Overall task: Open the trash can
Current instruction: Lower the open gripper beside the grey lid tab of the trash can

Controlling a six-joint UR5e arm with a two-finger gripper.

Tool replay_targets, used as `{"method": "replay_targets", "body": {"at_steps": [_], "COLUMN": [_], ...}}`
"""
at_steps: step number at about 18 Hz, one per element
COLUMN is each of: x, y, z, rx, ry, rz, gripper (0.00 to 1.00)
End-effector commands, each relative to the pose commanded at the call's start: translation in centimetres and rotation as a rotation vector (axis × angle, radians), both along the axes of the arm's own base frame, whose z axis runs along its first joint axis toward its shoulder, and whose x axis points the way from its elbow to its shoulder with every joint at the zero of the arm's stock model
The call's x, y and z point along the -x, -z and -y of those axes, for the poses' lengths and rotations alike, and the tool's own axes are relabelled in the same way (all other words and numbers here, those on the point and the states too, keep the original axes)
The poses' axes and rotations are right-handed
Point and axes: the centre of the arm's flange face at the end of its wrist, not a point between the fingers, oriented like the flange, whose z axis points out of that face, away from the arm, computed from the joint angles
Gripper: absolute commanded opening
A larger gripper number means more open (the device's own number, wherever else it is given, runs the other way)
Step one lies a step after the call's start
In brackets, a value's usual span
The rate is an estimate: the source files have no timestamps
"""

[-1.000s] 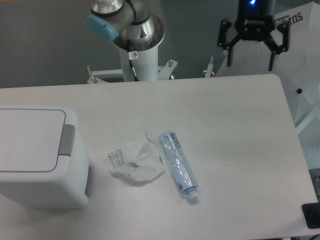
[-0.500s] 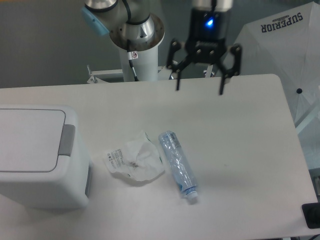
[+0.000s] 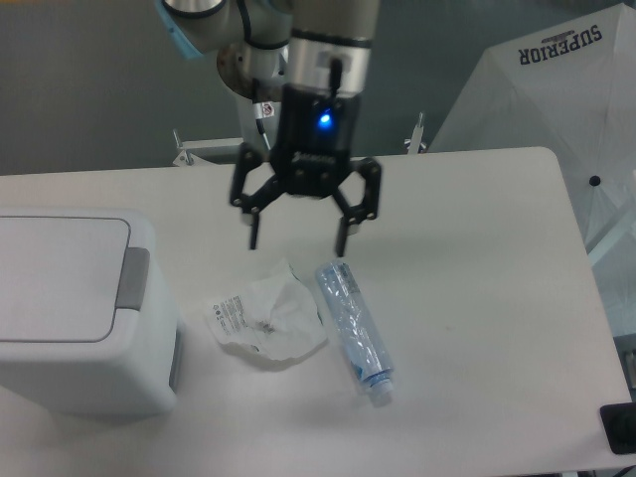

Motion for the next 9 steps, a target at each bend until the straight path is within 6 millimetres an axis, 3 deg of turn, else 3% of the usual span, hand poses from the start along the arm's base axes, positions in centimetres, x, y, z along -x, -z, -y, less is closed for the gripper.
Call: {"method": "replay_targets", "body": {"at_steps": [9], "x": [-3.5], "y": [2.3], "z": [-1.4], "rx": [0.032], "ry": [0.053], "rz": [0.038], "gripper": [1.00]}}
